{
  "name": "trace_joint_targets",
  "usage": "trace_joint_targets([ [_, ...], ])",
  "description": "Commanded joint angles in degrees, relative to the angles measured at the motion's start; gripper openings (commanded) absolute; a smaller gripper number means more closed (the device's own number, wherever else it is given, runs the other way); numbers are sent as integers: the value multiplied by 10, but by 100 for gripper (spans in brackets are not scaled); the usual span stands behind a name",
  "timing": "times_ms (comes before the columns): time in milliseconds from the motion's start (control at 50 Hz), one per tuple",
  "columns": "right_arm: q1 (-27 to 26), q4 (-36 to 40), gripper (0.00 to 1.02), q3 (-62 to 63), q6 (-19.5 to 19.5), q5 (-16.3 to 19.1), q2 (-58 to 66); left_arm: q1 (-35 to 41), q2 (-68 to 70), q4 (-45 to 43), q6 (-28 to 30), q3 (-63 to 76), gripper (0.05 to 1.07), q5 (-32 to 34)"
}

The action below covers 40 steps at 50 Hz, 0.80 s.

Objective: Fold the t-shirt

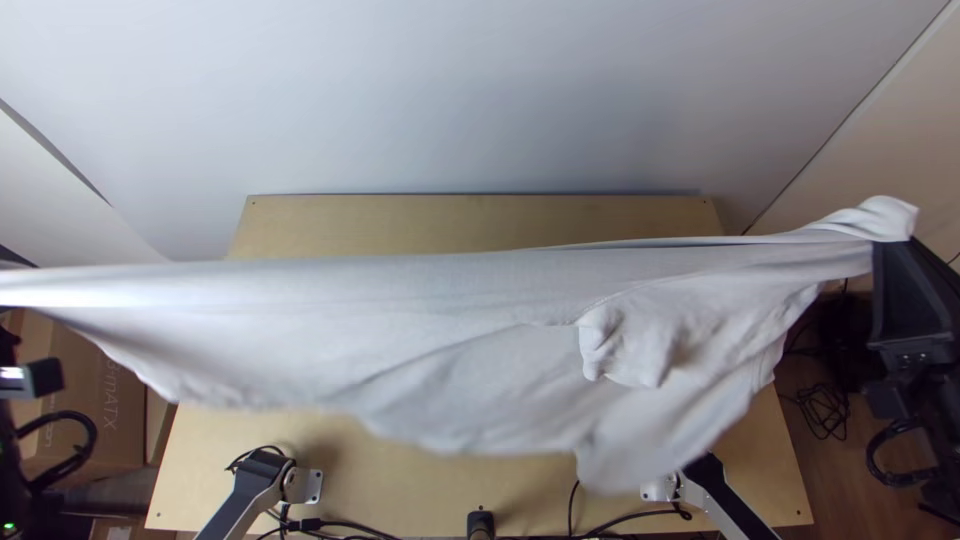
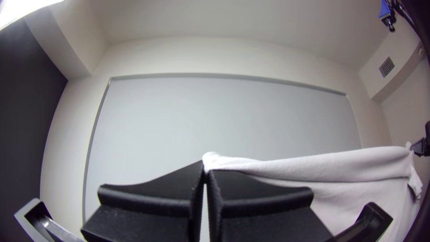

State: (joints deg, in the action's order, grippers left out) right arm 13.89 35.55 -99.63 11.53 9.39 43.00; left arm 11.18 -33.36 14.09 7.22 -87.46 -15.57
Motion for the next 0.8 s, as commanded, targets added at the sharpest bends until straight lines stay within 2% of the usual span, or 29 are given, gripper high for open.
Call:
trace_joint_targets([
  [0,2,-1,2,22,2,-21,5,-12,46,1,-18,80,8,-16],
  [120,4,-2,2,94,12,-21,10,-12,89,5,-50,200,8,-15],
  [240,11,-31,2,220,28,-21,5,-8,121,-2,-80,336,8,-7],
  [400,17,-113,2,402,46,-21,9,-1,119,-54,-97,497,8,17],
  [580,6,-233,2,509,69,-21,98,-11,9,-183,-99,600,8,56],
  [640,-4,-276,2,517,83,-21,147,-14,-48,-230,-108,611,8,67],
  [780,-7,-346,2,502,83,-21,271,-32,-204,-326,-128,598,8,90],
])
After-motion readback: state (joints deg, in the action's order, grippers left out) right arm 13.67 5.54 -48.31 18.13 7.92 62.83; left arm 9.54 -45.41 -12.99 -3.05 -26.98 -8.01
